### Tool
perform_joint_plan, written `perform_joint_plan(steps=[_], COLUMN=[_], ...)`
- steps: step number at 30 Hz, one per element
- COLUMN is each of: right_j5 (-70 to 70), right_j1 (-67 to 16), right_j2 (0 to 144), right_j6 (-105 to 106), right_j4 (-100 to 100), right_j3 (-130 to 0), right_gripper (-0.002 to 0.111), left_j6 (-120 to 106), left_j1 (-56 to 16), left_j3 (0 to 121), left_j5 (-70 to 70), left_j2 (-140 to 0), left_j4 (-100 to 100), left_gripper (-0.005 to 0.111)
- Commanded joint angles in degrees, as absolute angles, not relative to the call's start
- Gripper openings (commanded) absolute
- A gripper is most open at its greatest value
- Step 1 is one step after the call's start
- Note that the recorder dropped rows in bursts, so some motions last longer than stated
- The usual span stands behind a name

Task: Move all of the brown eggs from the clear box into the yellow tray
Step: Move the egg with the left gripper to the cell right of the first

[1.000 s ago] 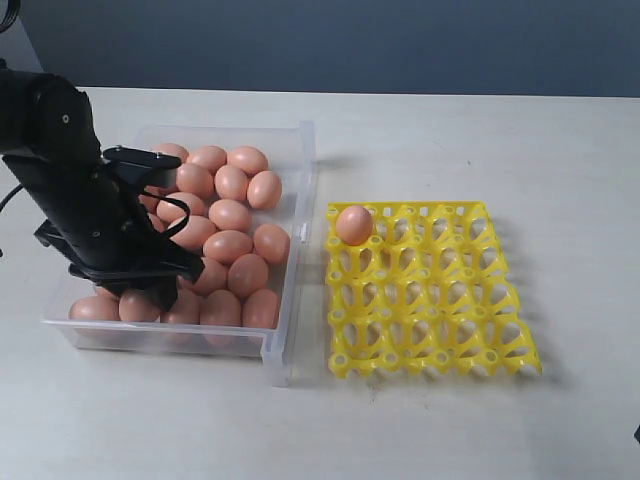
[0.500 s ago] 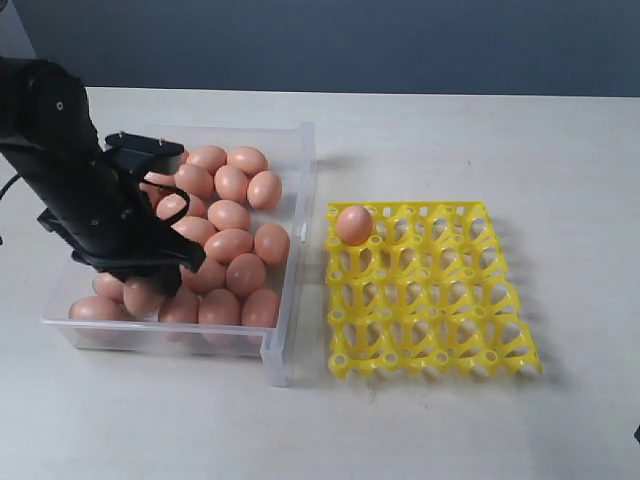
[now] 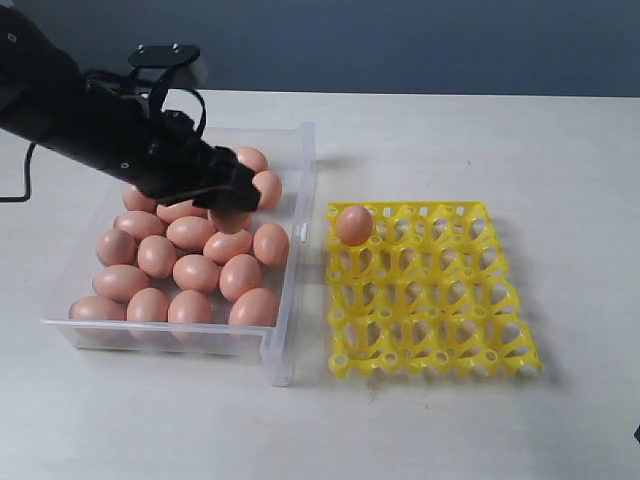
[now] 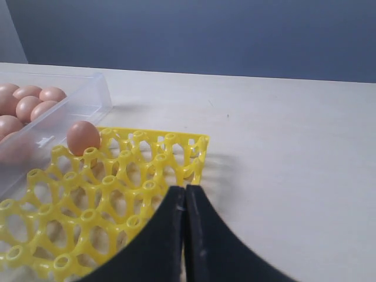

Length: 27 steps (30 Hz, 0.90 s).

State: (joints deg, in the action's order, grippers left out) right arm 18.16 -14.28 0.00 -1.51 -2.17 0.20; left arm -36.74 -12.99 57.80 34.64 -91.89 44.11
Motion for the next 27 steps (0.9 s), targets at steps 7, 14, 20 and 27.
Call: perform_joint_plan(steps=[7, 14, 20, 27], right_j5=[17.57, 17.57, 17.57, 17.57], right_j1=[-14.37, -14.37, -14.37, -14.37], right_j2=[0.00, 0.00, 0.00, 0.00], right_j6=[-1.49, -1.49, -1.49, -1.49], right_j4=[-2.07, -2.07, -2.07, -2.07], right_j3=[0.00, 0.00, 0.00, 0.00], right_gripper=[0.001, 0.001, 0.001, 0.001], left_j6=[-89.68, -106.96, -112.13, -120.84], left_j1=[-22.26, -26.36, -26.41, -26.41], left_j3=[58.13, 60.00, 65.91, 73.59], left_j5=[31.13, 33.93, 39.31, 40.05], left_j2=[-93.30, -101.76, -108.06, -117.08], left_j4=[92.29, 99.95, 99.95, 99.95], left_gripper=[0.015, 0.014, 0.014, 0.014])
